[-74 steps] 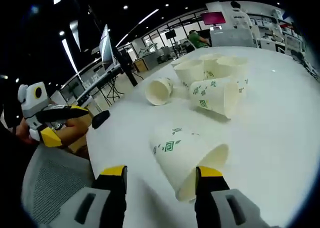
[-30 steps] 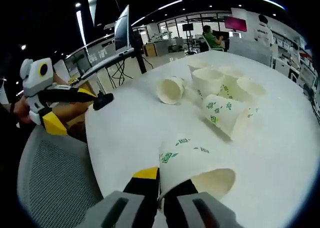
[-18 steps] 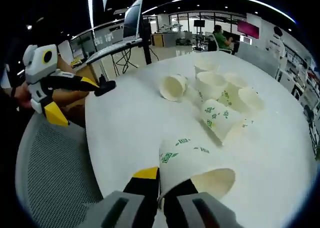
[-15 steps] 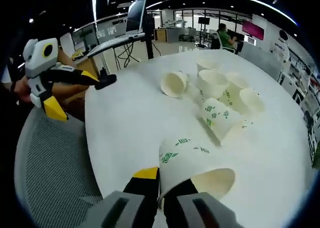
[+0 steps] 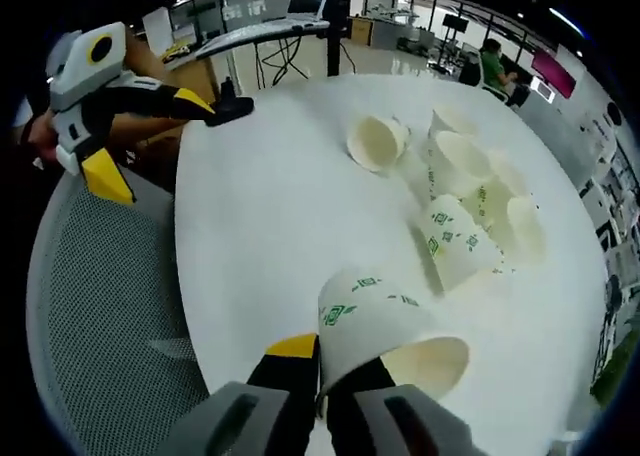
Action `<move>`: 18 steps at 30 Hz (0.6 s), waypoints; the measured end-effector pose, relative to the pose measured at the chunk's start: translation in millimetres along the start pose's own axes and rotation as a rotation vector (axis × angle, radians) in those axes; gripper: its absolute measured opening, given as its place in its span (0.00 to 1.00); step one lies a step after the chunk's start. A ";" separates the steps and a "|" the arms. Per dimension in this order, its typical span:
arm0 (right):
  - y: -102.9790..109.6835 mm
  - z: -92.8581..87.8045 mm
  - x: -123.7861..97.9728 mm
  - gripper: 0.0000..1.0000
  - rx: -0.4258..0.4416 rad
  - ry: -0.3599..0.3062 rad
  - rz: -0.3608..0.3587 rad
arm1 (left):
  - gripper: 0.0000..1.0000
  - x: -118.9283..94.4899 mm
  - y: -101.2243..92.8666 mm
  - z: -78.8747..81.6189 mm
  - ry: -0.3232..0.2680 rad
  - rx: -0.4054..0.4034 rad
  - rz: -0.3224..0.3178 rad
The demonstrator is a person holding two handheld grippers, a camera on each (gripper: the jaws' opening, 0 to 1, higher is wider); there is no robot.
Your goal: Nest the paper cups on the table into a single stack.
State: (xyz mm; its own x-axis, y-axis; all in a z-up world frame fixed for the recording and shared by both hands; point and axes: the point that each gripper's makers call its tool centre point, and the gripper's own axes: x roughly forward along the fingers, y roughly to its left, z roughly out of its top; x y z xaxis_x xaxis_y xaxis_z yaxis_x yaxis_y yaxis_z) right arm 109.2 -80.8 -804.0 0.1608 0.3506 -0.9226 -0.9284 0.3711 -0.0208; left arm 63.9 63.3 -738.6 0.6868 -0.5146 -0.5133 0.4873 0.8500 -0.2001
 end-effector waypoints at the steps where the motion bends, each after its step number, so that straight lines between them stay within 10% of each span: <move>1: 1.3 0.4 -1.1 0.00 -0.009 0.012 0.008 | 0.67 0.8 0.2 0.1 -0.002 -0.002 -0.001; 18: -3.5 0.4 2.1 0.00 -0.190 0.286 0.068 | 0.68 5.1 0.6 1.0 -0.012 -0.001 -0.015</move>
State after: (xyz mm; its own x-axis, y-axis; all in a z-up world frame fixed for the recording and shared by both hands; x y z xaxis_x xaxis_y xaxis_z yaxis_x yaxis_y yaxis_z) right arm 112.9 -81.0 -805.8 0.0207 0.1041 -0.9944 -0.9838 0.1794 -0.0017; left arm 68.2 61.1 -740.5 0.6861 -0.5286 -0.4999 0.4967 0.8424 -0.2090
